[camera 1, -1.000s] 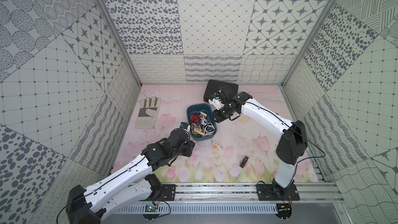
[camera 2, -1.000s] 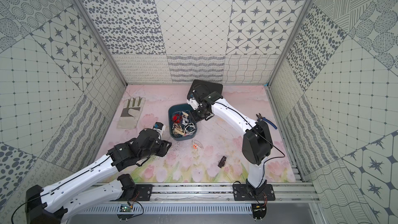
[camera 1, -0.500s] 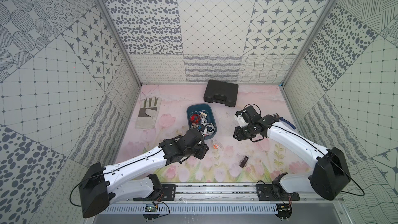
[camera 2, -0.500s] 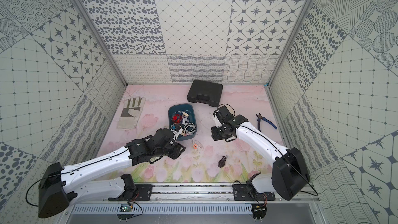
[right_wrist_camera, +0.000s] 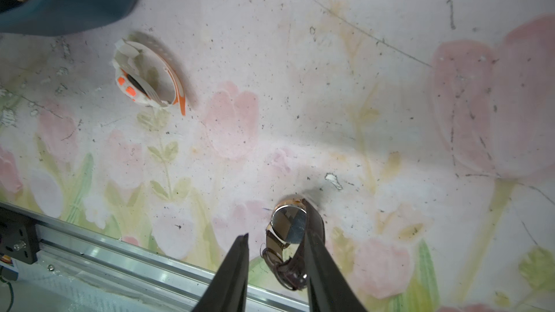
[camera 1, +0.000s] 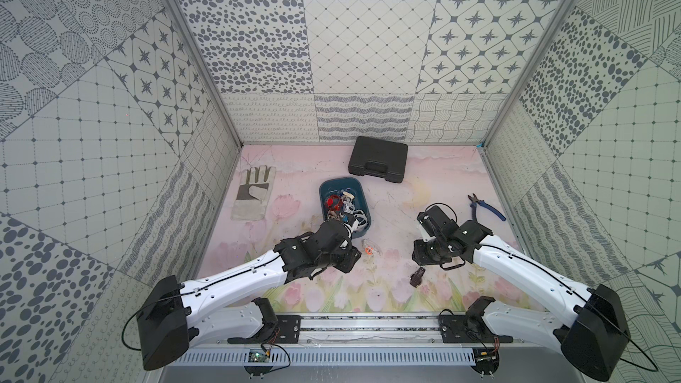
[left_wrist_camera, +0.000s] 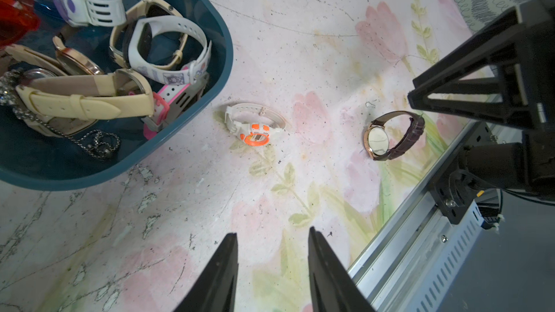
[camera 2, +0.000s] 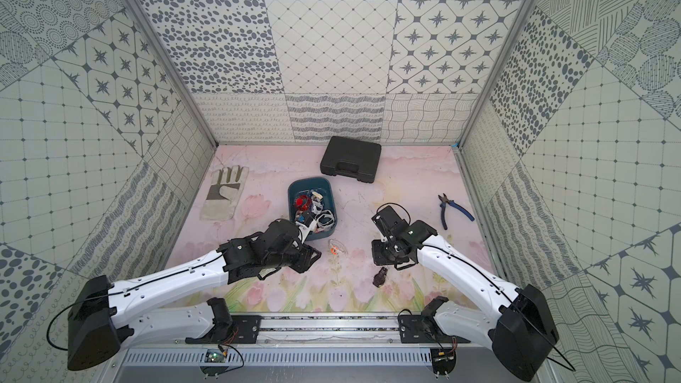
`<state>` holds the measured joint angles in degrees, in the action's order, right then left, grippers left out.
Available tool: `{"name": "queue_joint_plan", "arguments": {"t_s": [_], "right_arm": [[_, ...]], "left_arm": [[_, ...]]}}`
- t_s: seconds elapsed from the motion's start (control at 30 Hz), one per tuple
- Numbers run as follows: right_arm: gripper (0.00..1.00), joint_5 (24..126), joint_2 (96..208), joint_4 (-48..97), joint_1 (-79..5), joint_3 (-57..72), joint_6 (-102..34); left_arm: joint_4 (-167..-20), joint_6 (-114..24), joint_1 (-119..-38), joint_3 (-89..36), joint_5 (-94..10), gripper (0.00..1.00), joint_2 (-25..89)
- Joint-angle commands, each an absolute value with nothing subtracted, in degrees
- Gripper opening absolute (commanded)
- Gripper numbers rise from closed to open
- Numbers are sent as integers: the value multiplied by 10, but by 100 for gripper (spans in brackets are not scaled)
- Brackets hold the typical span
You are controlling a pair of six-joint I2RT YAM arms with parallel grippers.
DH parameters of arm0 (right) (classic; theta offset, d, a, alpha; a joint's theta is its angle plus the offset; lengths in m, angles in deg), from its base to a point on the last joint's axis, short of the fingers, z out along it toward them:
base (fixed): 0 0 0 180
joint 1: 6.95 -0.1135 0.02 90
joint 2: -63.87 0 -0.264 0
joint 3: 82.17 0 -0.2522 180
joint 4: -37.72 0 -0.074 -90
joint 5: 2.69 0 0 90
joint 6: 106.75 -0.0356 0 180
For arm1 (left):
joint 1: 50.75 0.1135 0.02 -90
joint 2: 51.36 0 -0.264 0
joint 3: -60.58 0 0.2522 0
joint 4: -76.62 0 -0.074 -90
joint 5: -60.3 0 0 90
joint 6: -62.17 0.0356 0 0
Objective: Put the watch into the storage box
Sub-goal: Pick up the watch at the center of the board.
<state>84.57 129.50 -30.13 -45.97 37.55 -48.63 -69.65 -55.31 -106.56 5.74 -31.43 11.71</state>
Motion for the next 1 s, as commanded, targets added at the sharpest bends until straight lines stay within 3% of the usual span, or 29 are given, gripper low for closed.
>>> {"name": "queue_joint_plan", "arguments": {"t_s": [0.0,0.43,0.97], "right_arm": [[36,875,1304,-334,-480,356,-512],[37,915,1333,-417,-539,320,-548],[40,907,1424,-421,-544,304,-524]], "left_arm": [[-722,-545,-1068,64,-322,43,105],[-724,-547,-1067,85,-319,43,92],[-711,-543,-1067,106,-305,43,57]]}}
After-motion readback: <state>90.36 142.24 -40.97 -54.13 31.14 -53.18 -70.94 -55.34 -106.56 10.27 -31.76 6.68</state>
